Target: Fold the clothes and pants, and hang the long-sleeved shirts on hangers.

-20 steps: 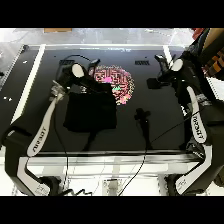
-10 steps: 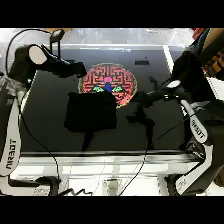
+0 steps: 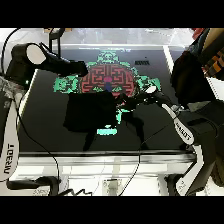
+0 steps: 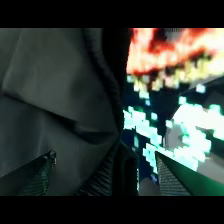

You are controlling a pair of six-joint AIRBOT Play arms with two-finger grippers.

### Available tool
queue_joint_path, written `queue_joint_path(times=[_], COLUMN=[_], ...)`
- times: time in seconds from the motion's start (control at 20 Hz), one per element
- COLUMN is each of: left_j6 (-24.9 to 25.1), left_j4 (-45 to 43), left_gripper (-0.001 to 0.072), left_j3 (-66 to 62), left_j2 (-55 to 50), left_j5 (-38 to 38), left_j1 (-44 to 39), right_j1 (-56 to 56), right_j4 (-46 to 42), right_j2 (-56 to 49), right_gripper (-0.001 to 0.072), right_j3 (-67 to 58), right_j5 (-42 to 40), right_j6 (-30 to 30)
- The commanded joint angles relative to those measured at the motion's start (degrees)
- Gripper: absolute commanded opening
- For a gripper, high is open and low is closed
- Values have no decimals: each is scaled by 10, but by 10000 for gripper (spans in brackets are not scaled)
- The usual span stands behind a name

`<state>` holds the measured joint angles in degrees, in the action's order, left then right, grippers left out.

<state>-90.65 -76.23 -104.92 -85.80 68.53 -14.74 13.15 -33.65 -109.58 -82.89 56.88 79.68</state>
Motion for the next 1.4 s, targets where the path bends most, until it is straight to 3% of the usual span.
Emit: queue_joint_path(times=[0.0, 0.45, 0.55, 1.0, 1.05, 1.15, 1.2, 1.35], left_j6=[0, 0, 0, 0, 0, 0, 4, 63], left_j4=[-1, -1, -1, -3, -3, -3, -3, -53], left_gripper=[699, 699, 699, 699, 699, 699, 699, 699], left_j3=[0, 0, 0, 0, 0, 0, 0, 0], left_j2=[1, 1, 1, 0, 0, 0, 0, 5], left_j5=[0, 0, 0, 0, 0, 0, 0, 0], left_j1=[-3, -3, -3, -3, -3, -3, -3, -3], right_j1=[12, 34, 45, 125, 134, 149, 152, 138], right_j4=[-44, -29, -4, -9, -9, -8, -7, -11], right_j2=[-6, -33, -49, -93, -96, -96, -95, -85], right_gripper=[689, 668, 549, 548, 463, 144, 19, 21], right_j3=[-3, -3, -12, -129, -129, -129, -133, -174], right_j5=[5, -12, 13, -27, -24, -36, -47, -49], right_j6=[23, 35, 31, 9, 8, 3, 3, -13])
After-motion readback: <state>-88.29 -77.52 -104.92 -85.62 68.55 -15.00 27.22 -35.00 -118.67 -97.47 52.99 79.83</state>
